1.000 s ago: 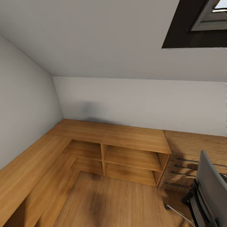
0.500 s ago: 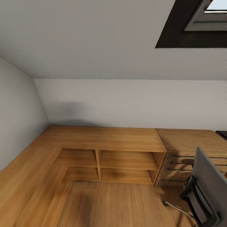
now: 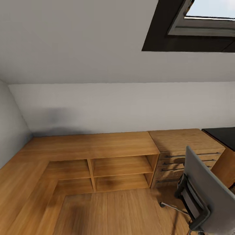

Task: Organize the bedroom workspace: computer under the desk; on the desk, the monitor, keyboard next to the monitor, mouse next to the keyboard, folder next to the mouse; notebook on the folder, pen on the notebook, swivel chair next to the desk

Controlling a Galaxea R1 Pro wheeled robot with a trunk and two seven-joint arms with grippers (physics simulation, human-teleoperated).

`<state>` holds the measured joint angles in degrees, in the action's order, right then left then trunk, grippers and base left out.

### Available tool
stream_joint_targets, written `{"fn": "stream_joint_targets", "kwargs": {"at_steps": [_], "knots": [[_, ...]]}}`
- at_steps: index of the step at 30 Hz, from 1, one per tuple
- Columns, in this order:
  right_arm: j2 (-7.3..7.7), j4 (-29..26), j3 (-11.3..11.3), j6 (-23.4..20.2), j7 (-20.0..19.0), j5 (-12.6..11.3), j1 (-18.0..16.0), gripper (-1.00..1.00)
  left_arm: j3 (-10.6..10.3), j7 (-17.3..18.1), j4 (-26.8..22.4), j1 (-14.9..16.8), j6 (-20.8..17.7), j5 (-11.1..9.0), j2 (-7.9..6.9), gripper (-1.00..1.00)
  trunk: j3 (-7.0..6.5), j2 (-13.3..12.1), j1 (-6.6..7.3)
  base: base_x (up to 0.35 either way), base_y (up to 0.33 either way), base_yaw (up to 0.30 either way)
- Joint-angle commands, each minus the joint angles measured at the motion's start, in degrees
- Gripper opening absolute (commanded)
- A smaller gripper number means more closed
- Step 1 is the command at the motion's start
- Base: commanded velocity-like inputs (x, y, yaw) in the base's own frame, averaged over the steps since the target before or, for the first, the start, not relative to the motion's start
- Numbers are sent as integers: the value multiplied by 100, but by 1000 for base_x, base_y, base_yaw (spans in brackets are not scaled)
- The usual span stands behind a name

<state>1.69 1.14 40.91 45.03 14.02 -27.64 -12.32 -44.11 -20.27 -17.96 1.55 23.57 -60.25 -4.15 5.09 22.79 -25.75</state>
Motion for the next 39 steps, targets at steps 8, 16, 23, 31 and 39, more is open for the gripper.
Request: {"fn": "stream_joint_targets", "kwargs": {"at_steps": [8, 16, 23, 31, 39], "knots": [[-2, 10, 49, 12, 31, -13, -7, 100, -46, -47, -15, 3, 16, -31, -6, 100, -11, 12, -4, 1, 2, -292], [-2, 12, 49, 11, 31, -13, -7, 100, -47, -47, -15, 3, 16, -31, -6, 100, -37, 12, -4, 92, 17, -292], [-2, 14, 51, 7, 31, -13, -7, 100, -46, -44, -15, 3, 16, -31, -6, 100, -62, 12, -4, 302, 74, -291], [-2, 14, 50, 9, 31, -13, -7, 100, -46, -47, -15, 3, 16, -31, -6, 100, -92, 12, -4, 326, 86, -290], [-2, 15, 49, 11, 31, -9, -7, 100, -47, -46, -15, 3, 16, -31, -6, 100, -122, 12, -4, 296, 176, -288]]}}
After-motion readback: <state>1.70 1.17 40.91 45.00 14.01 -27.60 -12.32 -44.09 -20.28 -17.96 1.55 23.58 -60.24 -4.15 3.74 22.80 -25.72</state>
